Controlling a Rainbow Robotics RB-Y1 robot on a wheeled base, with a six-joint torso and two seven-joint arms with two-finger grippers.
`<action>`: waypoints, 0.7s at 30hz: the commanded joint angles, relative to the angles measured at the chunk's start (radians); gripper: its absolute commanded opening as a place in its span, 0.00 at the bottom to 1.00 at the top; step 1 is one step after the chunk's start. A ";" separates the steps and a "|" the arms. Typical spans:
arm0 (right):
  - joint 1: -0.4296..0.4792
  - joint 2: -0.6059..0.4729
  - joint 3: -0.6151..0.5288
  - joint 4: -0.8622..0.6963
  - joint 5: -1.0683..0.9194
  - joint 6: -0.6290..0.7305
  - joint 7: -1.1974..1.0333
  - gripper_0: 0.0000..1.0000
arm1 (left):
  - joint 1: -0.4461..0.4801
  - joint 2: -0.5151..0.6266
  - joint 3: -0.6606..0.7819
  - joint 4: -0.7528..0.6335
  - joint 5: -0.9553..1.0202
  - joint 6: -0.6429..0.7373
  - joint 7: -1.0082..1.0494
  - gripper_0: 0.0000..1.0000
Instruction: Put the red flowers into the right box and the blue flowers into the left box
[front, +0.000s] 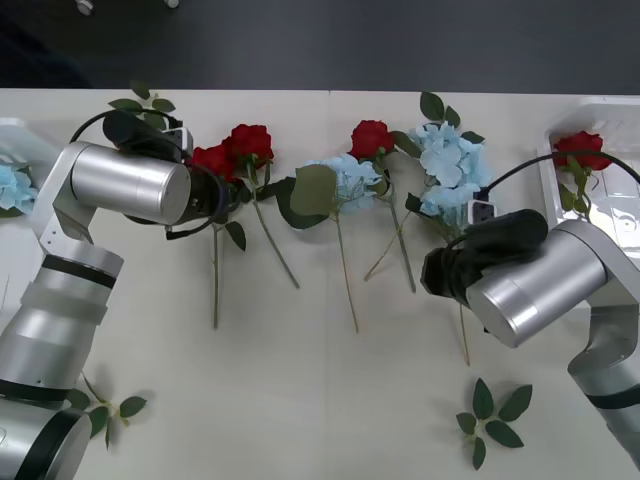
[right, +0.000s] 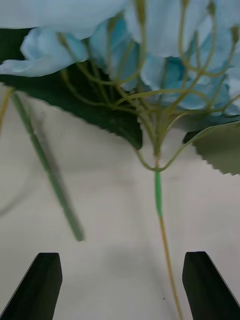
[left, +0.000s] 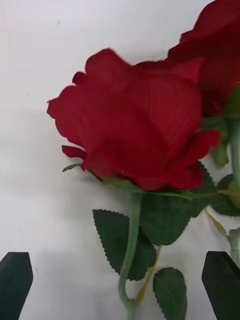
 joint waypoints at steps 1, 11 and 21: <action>-0.004 -0.038 -0.018 0.027 -0.014 -0.038 -0.025 0.71 | -0.025 -0.011 0.011 0.017 -0.004 -0.031 0.013 1.00; -0.011 -0.046 -0.021 0.120 -0.084 -0.159 -0.016 0.71 | -0.024 -0.011 -0.008 0.057 -0.014 -0.054 0.003 1.00; -0.017 -0.058 -0.021 0.122 -0.127 -0.159 -0.005 0.71 | -0.024 -0.011 -0.029 0.062 -0.031 -0.054 -0.003 0.00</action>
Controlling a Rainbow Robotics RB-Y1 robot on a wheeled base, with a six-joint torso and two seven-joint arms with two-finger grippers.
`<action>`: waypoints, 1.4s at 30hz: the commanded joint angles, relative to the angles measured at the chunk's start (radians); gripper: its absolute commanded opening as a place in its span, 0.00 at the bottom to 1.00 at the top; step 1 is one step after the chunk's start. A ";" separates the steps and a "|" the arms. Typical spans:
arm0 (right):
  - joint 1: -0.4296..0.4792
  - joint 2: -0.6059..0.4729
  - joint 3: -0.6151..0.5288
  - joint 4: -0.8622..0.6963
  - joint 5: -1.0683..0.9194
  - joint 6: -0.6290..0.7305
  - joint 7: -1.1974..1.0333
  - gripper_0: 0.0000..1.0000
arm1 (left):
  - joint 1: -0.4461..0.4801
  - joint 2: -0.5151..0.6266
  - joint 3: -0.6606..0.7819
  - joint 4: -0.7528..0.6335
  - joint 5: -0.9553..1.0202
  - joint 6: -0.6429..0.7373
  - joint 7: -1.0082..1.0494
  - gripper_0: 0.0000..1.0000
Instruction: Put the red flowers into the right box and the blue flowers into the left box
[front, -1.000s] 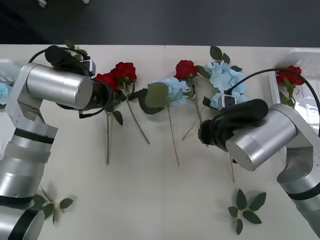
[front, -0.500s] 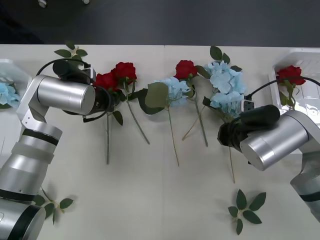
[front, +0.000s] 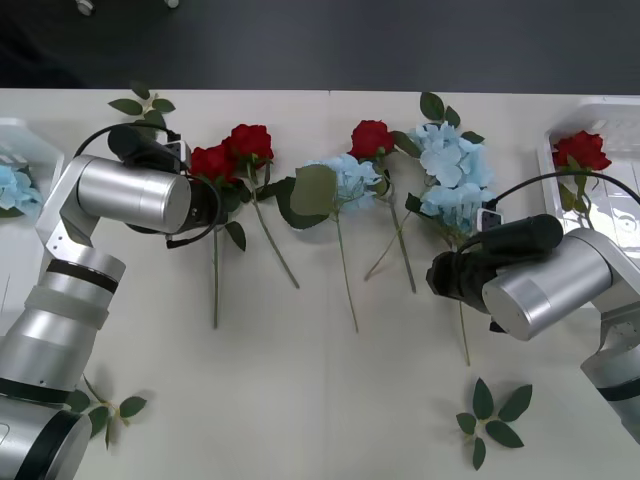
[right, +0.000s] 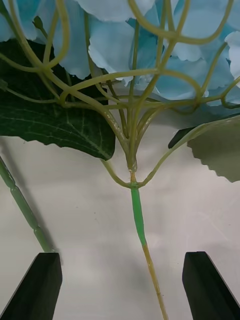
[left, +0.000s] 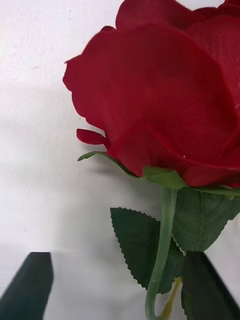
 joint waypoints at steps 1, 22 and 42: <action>-0.019 -0.025 -0.002 -0.015 -0.007 -0.004 -0.005 0.71 | -0.024 -0.011 -0.026 -0.011 -0.026 -0.006 -0.003 0.00; -0.054 -0.024 0.015 0.062 -0.013 -0.008 0.005 0.71 | -0.008 0.002 0.001 -0.171 0.107 0.003 -0.010 0.00; -0.071 -0.040 0.015 0.108 -0.031 -0.036 0.021 0.00 | 0.067 0.013 0.279 -0.382 0.891 0.181 -0.952 0.00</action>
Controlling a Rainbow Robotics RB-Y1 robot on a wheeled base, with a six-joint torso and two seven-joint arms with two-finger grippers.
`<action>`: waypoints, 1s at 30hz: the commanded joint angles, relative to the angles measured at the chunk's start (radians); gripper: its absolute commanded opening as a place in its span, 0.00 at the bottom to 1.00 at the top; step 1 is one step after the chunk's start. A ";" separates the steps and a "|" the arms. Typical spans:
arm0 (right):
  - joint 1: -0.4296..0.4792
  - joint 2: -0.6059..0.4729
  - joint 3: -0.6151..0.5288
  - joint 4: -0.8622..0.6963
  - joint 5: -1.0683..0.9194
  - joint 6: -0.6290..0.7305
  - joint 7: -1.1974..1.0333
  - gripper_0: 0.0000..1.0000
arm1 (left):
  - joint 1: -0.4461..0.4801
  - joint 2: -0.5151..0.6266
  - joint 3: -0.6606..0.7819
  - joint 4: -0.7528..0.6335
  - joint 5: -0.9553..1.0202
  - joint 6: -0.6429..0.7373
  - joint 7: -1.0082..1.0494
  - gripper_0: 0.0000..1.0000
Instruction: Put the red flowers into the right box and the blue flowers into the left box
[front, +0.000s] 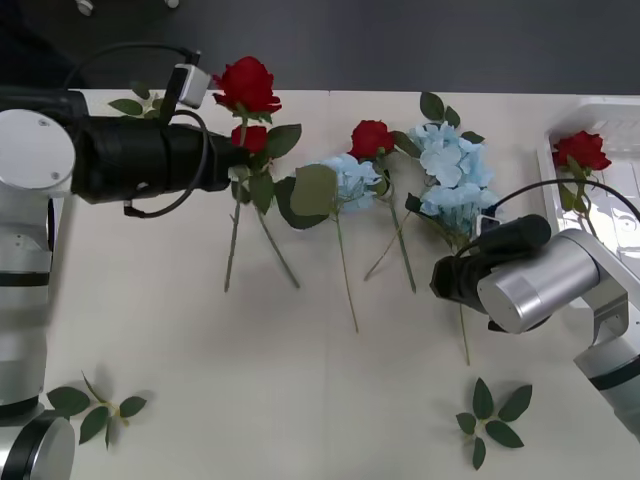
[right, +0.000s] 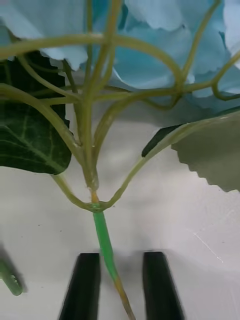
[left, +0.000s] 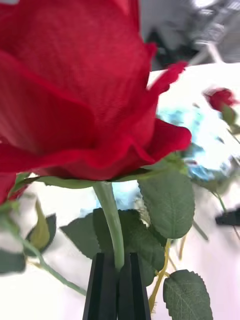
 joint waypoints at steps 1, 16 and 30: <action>-0.030 -0.043 -0.007 -0.014 -0.020 -0.001 0.022 0.00 | -0.009 0.013 0.007 -0.027 0.110 0.048 -0.166 0.00; -0.033 -0.097 -0.044 -0.136 -0.070 0.087 0.039 0.00 | -0.009 -0.004 0.013 -0.025 0.466 0.114 -0.551 0.00; 0.022 -0.114 -0.167 -0.326 -0.124 0.266 0.094 0.00 | -0.058 -0.030 0.228 0.125 0.728 0.440 -0.686 0.00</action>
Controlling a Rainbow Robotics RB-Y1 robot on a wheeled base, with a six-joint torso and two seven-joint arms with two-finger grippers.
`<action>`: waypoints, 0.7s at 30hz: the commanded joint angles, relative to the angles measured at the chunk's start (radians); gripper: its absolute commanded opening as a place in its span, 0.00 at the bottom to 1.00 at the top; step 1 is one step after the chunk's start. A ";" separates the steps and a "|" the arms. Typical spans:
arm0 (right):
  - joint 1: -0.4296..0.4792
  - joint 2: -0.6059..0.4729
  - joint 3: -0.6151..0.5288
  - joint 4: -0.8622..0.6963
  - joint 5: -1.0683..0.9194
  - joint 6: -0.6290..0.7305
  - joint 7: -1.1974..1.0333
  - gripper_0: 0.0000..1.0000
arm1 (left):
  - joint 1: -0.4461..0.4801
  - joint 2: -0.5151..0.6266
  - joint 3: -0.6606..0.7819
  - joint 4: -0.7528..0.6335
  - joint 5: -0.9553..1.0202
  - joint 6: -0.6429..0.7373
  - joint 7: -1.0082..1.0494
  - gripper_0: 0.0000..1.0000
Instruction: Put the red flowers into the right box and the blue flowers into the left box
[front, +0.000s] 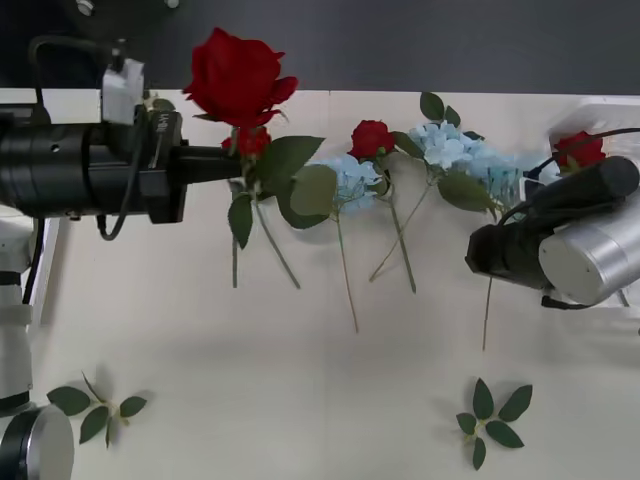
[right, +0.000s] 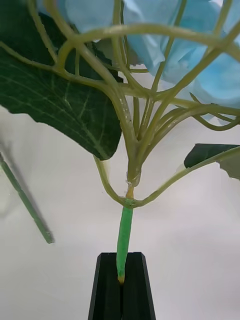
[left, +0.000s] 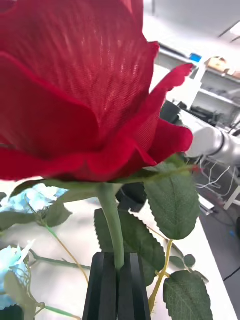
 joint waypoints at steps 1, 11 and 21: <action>0.013 -0.021 -0.005 -0.037 0.002 -0.002 0.071 0.00 | -0.057 -0.003 0.019 0.012 0.064 0.064 -0.069 0.00; 0.013 -0.022 -0.005 -0.023 0.036 -0.003 0.101 0.42 | -0.141 -0.055 -0.029 -0.034 0.153 0.106 -0.061 0.00; 0.013 -0.036 -0.011 -0.041 0.031 -0.002 0.123 0.42 | -0.171 -0.199 0.040 -0.039 0.094 0.170 -0.069 0.00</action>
